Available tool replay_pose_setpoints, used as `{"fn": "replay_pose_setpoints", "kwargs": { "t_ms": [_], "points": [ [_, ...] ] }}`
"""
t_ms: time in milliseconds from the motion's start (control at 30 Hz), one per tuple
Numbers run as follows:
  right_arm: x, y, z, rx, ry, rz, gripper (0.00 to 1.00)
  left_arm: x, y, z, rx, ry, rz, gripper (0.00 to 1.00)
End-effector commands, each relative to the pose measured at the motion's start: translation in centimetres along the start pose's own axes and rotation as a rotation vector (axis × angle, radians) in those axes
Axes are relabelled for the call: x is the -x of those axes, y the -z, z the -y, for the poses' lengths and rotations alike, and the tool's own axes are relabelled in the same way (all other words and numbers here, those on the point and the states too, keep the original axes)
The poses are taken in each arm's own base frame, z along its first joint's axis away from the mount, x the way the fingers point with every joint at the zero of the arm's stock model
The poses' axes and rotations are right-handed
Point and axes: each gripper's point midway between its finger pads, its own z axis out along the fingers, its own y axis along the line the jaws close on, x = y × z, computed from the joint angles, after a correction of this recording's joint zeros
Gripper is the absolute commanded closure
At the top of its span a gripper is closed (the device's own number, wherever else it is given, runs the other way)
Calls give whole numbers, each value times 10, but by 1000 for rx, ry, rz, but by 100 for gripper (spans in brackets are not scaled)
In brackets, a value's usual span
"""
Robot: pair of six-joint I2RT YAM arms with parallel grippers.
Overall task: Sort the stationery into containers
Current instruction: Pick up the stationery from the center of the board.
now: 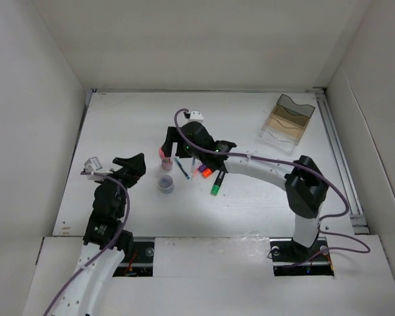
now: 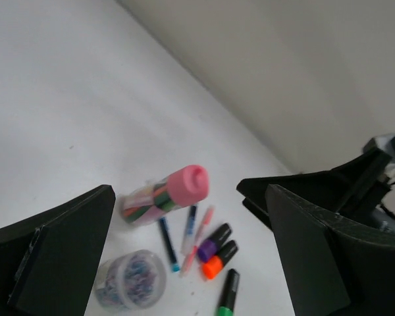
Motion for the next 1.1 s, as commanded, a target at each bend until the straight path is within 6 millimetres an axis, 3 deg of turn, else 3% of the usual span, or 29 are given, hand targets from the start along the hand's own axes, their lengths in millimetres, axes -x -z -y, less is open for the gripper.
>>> {"fn": "replay_pose_setpoints", "kwargs": {
  "t_ms": [0, 67, 100, 133, 200, 267, 400, 567, 600, 633, 733, 867, 933, 1000, 1067],
  "points": [
    [-3, -16, -4, -18, 43, -32, 11, 1, -15, -14, 116, -55, -5, 1],
    [-1, -22, -8, -26, 46, -41, 11, -2, -19, -14, 104, -72, -11, 6],
    [-9, -31, -3, -41, 66, -60, 11, -1, -19, -12, 97, -78, -6, 10],
    [-10, -34, -6, -29, 65, -67, 9, -2, -20, -20, 122, -83, 2, 19],
    [-13, -41, -8, -22, 91, -82, 9, 6, -17, -22, 123, -83, 50, 24],
    [-17, -46, -6, -30, 103, -92, 9, 18, -11, -22, 117, -88, 111, 24],
    [-25, -63, -3, -60, 112, -116, 9, 21, -6, -25, 108, -95, 135, 21],
    [-28, -80, -5, -61, 112, -117, 35, 17, -9, -24, 108, -102, 110, 19],
    [-24, -80, -9, -55, 110, -109, 47, 15, -9, -23, 100, -111, 101, 19],
    [-30, -82, -4, -66, 114, -122, 55, 15, -11, -22, 98, -110, 103, 19],
    [-22, -81, -12, -52, 100, -105, 77, 13, -10, -22, 96, -113, 89, 19],
    [18, -64, -25, -52, 82, -2, 82, 12, -10, -21, 81, -109, 91, 19],
    [72, -50, -24, -43, 39, 94, 82, 10, -10, -19, 73, -109, 82, 19],
    [120, -41, 10, -109, -12, 169, 82, 10, -9, -16, 58, -106, 79, 19],
    [173, -16, 32, -127, -92, 261, 82, 8, -9, -10, 28, -103, 66, 19]
  ]
}}
